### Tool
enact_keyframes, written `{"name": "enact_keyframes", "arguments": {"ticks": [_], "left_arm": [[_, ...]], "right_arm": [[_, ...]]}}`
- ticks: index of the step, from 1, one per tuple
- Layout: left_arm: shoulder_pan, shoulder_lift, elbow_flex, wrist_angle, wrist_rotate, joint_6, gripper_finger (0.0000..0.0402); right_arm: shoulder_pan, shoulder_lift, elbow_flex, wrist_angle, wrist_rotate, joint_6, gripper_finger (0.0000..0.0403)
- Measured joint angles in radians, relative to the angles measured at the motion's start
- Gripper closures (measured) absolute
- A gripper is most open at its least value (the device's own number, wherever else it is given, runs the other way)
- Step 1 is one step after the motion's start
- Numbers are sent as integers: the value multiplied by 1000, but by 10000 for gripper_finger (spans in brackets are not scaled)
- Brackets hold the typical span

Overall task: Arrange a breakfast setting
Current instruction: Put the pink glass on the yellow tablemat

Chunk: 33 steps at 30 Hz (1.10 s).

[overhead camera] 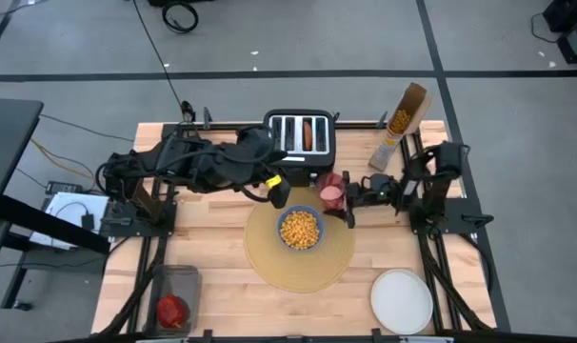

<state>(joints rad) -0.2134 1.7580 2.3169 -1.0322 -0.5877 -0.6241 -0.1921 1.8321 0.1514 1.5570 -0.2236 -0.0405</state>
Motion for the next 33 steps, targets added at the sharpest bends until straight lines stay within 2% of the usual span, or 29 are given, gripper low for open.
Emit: {"name": "enact_keyframes", "arguments": {"ticks": [11,23,33], "left_arm": [[0,5,0,-74,-2,-45,127],[-16,5,0,-113,-3,-58,127],[-16,5,0,-128,-4,-71,127]], "right_arm": [[-48,142,52,5,-69,-57,69],[-45,178,87,14,-87,-53,69],[-45,176,72,-1,-87,-45,31]]}}
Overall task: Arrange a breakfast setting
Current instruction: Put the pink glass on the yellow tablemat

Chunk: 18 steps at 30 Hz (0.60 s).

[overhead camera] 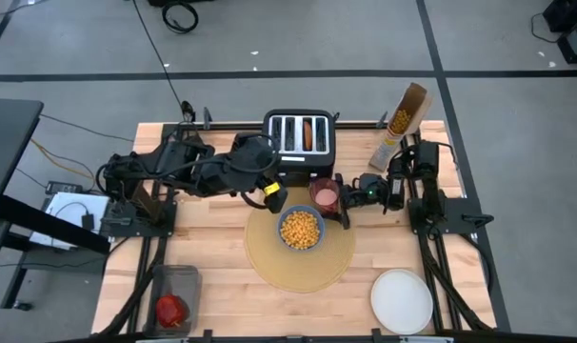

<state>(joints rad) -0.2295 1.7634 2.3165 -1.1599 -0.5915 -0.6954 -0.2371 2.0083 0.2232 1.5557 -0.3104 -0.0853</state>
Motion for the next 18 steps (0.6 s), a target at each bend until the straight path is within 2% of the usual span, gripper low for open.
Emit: {"name": "enact_keyframes", "arguments": {"ticks": [18], "left_arm": [[3,4,0,-18,0,-3,127]], "right_arm": [[-6,-38,-110,2,-2,49,13]]}}
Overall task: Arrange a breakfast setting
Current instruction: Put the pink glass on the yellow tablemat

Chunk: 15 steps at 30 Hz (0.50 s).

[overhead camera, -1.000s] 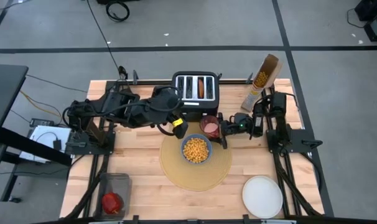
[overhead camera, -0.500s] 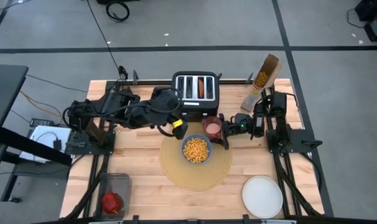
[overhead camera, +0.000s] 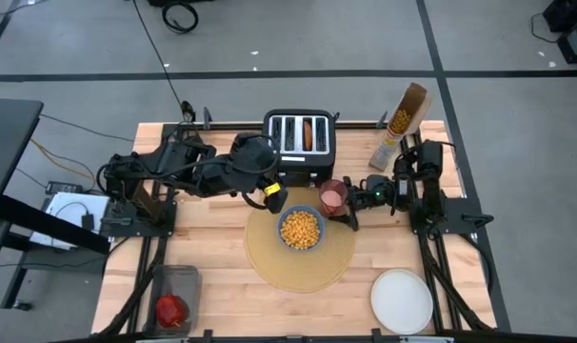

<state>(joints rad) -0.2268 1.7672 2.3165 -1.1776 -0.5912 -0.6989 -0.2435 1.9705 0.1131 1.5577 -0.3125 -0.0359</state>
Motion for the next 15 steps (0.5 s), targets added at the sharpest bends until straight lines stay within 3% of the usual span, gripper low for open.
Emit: {"name": "enact_keyframes", "arguments": {"ticks": [7,15], "left_arm": [[0,0,0,-19,-13,-13,127],[-8,0,0,-47,11,-21,127]], "right_arm": [[0,-75,-84,-2,58,13,8],[27,-181,-110,-84,42,79,9]]}}
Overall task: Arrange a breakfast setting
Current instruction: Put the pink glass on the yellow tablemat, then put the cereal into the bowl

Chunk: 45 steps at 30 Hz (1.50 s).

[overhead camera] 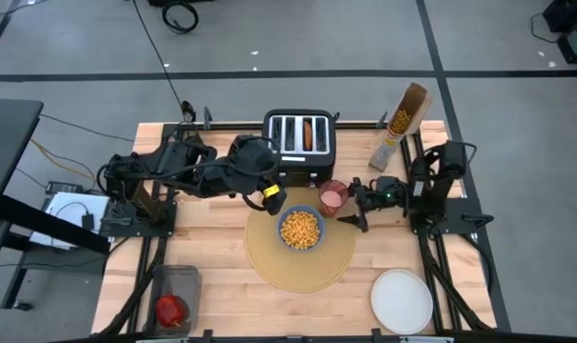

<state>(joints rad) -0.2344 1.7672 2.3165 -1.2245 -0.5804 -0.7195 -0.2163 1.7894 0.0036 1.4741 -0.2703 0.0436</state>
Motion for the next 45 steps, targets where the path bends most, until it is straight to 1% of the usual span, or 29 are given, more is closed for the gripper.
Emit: {"name": "enact_keyframes", "arguments": {"ticks": [2,7,13,16,20,25,29,31,34,40,42,45], "left_arm": [[-2,0,0,-13,0,-5,127],[-5,0,0,-63,2,-21,127],[3,0,0,-84,-6,-20,127],[3,0,0,-96,-8,-21,127],[0,0,0,-99,1,-29,127],[-21,0,0,-100,1,-28,127],[-43,0,0,-100,1,-29,127],[-54,0,0,-99,2,-29,127],[-66,0,0,-99,3,-30,127],[-73,0,0,-112,3,-55,127],[-73,0,0,-114,3,-49,127],[-71,0,0,-128,0,-31,128]], "right_arm": [[11,-34,0,-40,2,-6,9],[31,-138,0,-221,12,16,9],[33,-265,2,-404,93,47,9],[33,-343,17,-517,111,72,10],[33,-461,59,-741,113,92,16],[33,-613,142,-1079,112,80,28],[33,-724,231,-1346,106,69,35],[33,-769,288,-1475,127,68,39],[33,-819,391,-1680,196,101,44],[33,-853,649,-2199,333,125,53],[38,-864,717,-2272,371,159,58],[38,-879,822,-2396,386,136,65]]}}
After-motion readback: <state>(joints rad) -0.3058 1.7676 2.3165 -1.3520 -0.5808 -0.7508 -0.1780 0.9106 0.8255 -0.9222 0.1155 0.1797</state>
